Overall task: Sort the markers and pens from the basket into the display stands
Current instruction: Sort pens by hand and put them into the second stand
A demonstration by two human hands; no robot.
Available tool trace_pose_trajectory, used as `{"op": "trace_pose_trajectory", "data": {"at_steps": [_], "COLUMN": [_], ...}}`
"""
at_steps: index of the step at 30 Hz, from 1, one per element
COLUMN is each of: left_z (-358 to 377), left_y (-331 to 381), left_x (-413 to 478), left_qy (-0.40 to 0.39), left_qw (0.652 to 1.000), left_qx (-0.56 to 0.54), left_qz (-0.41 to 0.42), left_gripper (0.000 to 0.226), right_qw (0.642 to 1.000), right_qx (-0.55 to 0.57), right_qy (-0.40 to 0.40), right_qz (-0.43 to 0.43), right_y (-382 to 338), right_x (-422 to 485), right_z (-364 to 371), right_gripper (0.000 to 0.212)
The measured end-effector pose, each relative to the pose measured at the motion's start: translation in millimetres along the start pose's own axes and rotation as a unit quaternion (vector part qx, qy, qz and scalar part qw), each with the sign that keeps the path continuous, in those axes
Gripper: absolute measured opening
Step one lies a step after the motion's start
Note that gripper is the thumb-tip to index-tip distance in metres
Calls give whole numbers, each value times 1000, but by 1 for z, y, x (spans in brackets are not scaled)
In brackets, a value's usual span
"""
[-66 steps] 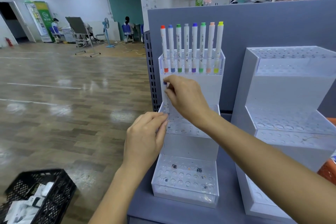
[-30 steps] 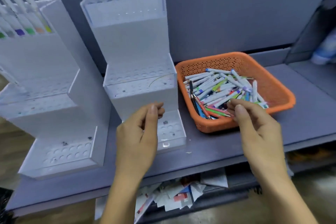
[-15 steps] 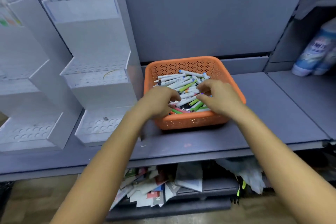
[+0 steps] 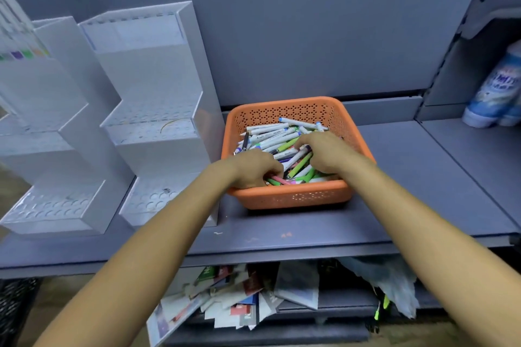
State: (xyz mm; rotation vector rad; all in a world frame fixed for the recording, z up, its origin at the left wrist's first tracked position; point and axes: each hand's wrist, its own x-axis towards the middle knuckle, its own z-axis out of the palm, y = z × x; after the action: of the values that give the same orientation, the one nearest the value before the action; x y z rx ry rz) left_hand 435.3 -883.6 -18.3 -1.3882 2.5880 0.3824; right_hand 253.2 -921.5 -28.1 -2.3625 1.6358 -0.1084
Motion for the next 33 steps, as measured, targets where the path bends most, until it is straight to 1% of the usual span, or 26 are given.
{"op": "trace_pose_trajectory", "data": {"at_steps": [1, 3, 6, 7, 9, 12, 15, 17, 19, 20, 23, 25, 27, 29, 31, 33], "left_z": [0, 1, 2, 3, 4, 5, 3, 1, -1, -2, -4, -3, -1, 0, 0, 1], "left_y": [0, 0, 3, 4, 6, 5, 4, 1, -1, -1, -1, -4, -7, -7, -6, -7], "left_x": [-1, -1, -2, -1, 0, 0, -2, -6, -9, -11, -11, -11, -10, -9, -8, -8], "left_qy": [3, 16, 48, 54, 73, 131, 211, 265, 313, 329, 352, 365, 376, 382, 390, 393], "left_qw": [1000, 1000, 998, 997, 996, 988, 968, 937, 896, 884, 860, 851, 852, 854, 850, 840], "left_qx": [1, -14, -36, -31, -22, -41, -110, -208, -297, -313, -348, -363, -350, -340, -337, -355], "left_qz": [4, 3, -28, -37, -54, -76, -81, -86, -103, -113, -124, -109, -102, -100, -108, -120], "left_gripper": [3, 5, 20, 21, 19, 20, 19, 18, 18, 17, 26, 27, 28, 28, 22, 19], "right_qw": [1000, 1000, 999, 999, 997, 989, 968, 963, 973, 980, 995, 995, 994, 995, 993, 992], "right_qx": [2, 9, 16, 22, 47, 113, 202, 213, 179, 158, 71, 37, 1, -49, -98, -112], "right_qy": [-3, -3, 12, 18, 28, 57, 101, 129, 126, 111, 39, -14, -46, -34, -20, -15], "right_qz": [3, 14, 26, 32, 46, 78, 106, 106, 73, 43, -48, -88, -98, -85, -63, -53], "right_y": [1, 3, 6, 6, 7, 9, 12, 13, 10, 6, -12, -20, -22, -20, -18, -16], "right_x": [0, 1, 0, 0, 1, 4, 6, 8, 13, 15, 23, 30, 34, 35, 34, 33], "right_z": [1, 2, 2, 2, 1, -1, -5, -6, -7, -9, -9, -2, 6, 7, 6, 5], "right_gripper": [57, 55, 51, 50, 47, 41, 38, 38, 40, 44, 62, 67, 61, 54, 45, 39]}}
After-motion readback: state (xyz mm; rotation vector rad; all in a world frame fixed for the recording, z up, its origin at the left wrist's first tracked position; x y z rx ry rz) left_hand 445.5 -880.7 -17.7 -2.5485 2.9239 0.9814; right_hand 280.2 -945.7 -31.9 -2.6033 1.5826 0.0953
